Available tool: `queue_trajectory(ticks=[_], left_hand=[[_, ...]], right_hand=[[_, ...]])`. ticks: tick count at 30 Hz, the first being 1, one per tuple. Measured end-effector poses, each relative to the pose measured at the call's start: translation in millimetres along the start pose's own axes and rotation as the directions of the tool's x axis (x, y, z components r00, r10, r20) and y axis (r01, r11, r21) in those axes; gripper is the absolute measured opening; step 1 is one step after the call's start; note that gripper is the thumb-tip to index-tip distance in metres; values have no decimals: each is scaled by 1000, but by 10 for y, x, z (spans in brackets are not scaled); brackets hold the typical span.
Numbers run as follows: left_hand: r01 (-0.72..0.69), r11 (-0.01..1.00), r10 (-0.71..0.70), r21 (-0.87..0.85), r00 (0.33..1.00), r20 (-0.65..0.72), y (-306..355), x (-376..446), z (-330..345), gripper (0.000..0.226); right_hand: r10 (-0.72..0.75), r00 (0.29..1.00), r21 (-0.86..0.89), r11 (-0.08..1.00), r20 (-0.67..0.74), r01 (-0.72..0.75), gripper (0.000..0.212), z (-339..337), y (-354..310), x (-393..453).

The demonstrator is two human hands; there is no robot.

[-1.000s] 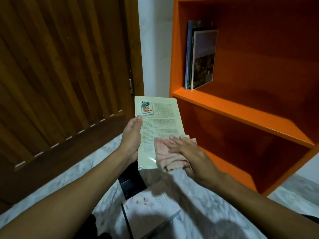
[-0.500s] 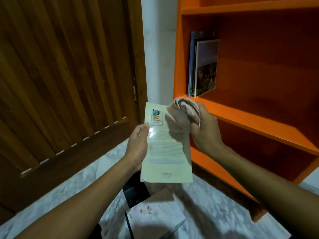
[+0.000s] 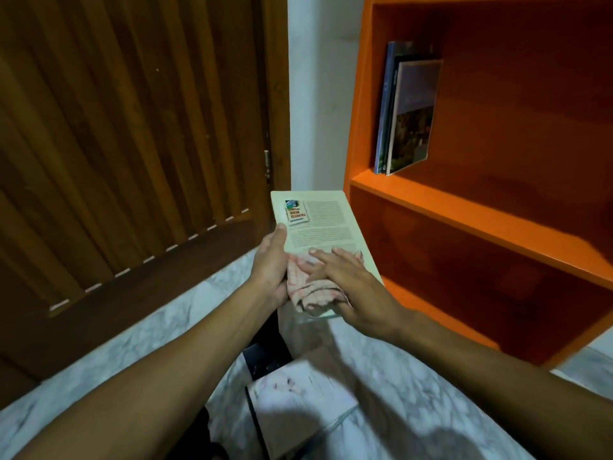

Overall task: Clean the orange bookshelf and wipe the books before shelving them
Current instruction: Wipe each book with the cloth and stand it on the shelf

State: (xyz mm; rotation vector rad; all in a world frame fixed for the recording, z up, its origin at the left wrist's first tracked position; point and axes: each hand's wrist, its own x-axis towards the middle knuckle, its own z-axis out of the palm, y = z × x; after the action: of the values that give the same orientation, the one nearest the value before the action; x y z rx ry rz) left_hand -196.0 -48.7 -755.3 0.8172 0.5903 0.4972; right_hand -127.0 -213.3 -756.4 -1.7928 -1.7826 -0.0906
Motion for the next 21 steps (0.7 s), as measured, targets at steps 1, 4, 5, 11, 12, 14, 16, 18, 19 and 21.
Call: queue_trajectory(ticks=[1,4,5,11,12,14,16,18,19,21], left_hand=[[2,1000,-2,12,1000,-24,6,14,-23,37],[0,999,2,35,998,-57,47,48,-71,36],[-3,999,6,42,998,-59,70,47,-76,35],[-72,991,81,111,994,-79,217,66,-122,27],[-77,991,86,112,993,-80,219,79,-137,27],[-75,991,85,115,993,-87,215,92,-163,27],[-69,992,78,103,994,-82,205,82,-169,27],[-64,995,69,73,996,-63,199,62,-153,28],[-62,996,65,63,997,-46,201,46,-137,28],[-45,998,46,43,999,-6,188,36,-119,28]], right_hand=[[-21,999,15,1000,29,21,45,13,-46,-75],[-69,991,54,997,116,63,50,39,-136,-257],[-90,987,59,995,136,83,50,42,-133,-310],[33,992,14,999,121,-35,49,70,185,-726],[105,991,5,994,85,-106,46,73,257,-785],[277,961,29,960,11,-277,44,61,355,-828],[442,893,183,888,-87,-422,38,40,357,-807],[624,762,416,748,-174,-517,30,12,349,-762],[742,653,554,612,-155,-564,27,-1,350,-740],[896,441,796,231,50,-559,10,-19,359,-716]])
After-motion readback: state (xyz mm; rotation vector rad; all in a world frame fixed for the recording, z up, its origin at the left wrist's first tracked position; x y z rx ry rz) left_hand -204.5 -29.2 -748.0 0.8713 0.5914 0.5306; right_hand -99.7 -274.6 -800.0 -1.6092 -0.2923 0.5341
